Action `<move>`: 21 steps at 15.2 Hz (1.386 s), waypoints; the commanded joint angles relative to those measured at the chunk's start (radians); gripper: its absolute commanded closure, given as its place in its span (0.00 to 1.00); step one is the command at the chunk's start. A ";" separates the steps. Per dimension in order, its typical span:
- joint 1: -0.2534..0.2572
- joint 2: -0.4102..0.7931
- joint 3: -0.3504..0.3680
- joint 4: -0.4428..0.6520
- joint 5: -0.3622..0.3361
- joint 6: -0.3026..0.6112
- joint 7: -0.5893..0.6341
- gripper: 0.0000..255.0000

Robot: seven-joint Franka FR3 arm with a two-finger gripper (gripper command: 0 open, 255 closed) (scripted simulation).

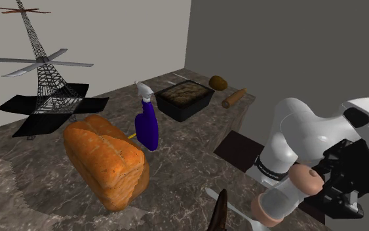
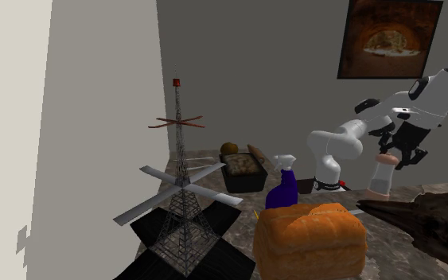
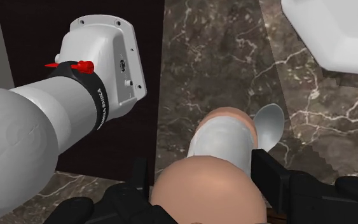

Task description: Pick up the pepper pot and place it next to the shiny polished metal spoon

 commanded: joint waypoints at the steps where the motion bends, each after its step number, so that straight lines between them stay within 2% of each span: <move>1: 0.000 0.000 0.002 -0.001 0.002 0.002 0.000 1.00; 5: 0.000 0.000 0.002 -0.001 0.002 0.001 0.000 1.00; 6: 0.000 0.000 0.002 -0.001 0.002 0.002 0.000 0.00; 11: 0.000 0.000 0.002 -0.001 0.002 0.001 0.000 0.00; 15: -0.055 0.078 -0.042 0.150 -0.048 -0.060 0.012 0.00; 21: -0.055 0.078 -0.042 0.150 -0.048 -0.060 0.012 0.00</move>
